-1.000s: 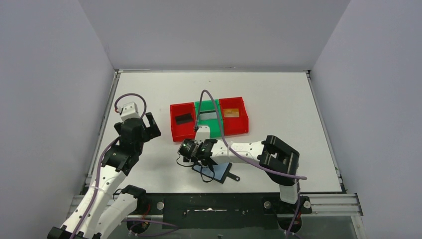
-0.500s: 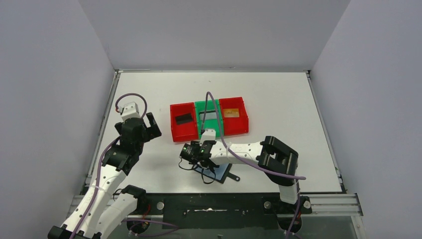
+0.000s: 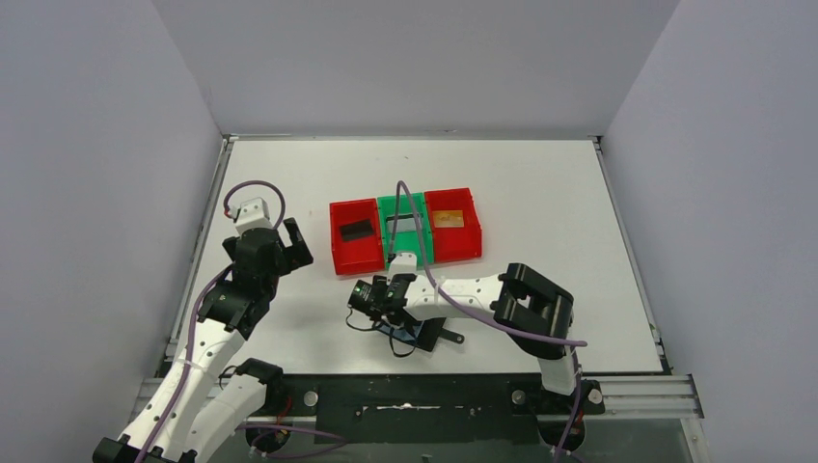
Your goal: Take the credit cards out of the card holder
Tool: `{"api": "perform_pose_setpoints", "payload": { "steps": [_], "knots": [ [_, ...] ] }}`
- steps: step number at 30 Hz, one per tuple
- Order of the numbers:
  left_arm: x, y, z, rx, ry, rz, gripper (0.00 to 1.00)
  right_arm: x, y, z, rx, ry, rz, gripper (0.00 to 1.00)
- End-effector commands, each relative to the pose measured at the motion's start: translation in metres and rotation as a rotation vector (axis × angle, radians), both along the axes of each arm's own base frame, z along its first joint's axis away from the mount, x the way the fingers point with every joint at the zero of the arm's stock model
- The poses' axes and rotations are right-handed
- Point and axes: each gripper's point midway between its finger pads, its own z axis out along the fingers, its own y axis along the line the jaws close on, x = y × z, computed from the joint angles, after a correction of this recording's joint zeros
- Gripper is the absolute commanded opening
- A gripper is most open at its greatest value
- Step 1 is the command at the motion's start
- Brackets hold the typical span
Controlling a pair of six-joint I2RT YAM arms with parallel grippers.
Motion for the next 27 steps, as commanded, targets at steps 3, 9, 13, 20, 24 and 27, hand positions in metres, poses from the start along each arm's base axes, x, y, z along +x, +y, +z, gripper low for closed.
{"api": "perform_pose_setpoints", "payload": {
  "steps": [3, 9, 13, 20, 24, 27],
  "knots": [
    [0.009, -0.001, 0.015, -0.01, -0.063, -0.003, 0.93, -0.002, -0.009, -0.014, -0.042, -0.012, 0.034, 0.49],
    [0.009, 0.0, 0.014, -0.006, -0.059, 0.0, 0.93, 0.003, 0.01, 0.006, 0.081, -0.064, 0.129, 0.41],
    [0.009, 0.0, 0.013, -0.006, -0.057, 0.003, 0.93, -0.001, 0.029, 0.017, 0.194, -0.075, 0.259, 0.41],
    [0.009, 0.0, 0.013, -0.006, -0.055, -0.001, 0.93, 0.0, 0.032, 0.033, 0.277, -0.118, 0.317, 0.46],
    [0.008, 0.0, 0.012, -0.008, -0.054, -0.001, 0.93, 0.0, 0.028, 0.039, 0.31, -0.129, 0.308, 0.45],
    [0.009, -0.001, 0.012, -0.008, -0.054, -0.003, 0.93, 0.0, 0.027, 0.043, 0.327, -0.139, 0.302, 0.48]
  ]
}}
